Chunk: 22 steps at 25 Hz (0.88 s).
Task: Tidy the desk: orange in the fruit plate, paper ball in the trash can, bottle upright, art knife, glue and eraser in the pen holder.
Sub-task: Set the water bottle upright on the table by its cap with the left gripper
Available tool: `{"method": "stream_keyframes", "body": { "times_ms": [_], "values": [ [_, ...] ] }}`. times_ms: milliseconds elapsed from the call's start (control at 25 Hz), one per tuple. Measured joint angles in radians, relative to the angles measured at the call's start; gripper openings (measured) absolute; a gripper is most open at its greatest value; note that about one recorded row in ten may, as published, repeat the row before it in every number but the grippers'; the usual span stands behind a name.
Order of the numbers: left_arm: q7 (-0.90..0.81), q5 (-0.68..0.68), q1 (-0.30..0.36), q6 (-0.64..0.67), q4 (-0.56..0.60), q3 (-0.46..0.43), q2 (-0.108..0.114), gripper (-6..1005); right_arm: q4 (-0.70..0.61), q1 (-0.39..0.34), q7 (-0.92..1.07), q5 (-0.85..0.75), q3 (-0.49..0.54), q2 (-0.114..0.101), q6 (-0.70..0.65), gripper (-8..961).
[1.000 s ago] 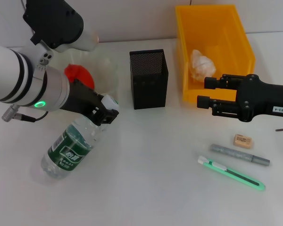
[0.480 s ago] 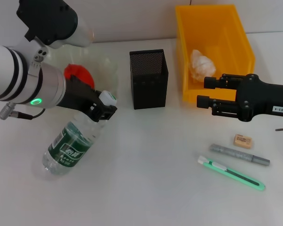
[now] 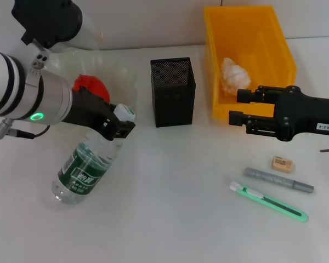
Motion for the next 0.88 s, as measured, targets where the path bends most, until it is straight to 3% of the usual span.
{"method": "stream_keyframes", "body": {
  "times_ms": [880],
  "values": [
    [0.008,-0.036,0.02,0.002,0.044,-0.029,0.0,440,0.0,0.001,0.0,0.0,-0.003,0.0,0.001,636]
  ]
}}
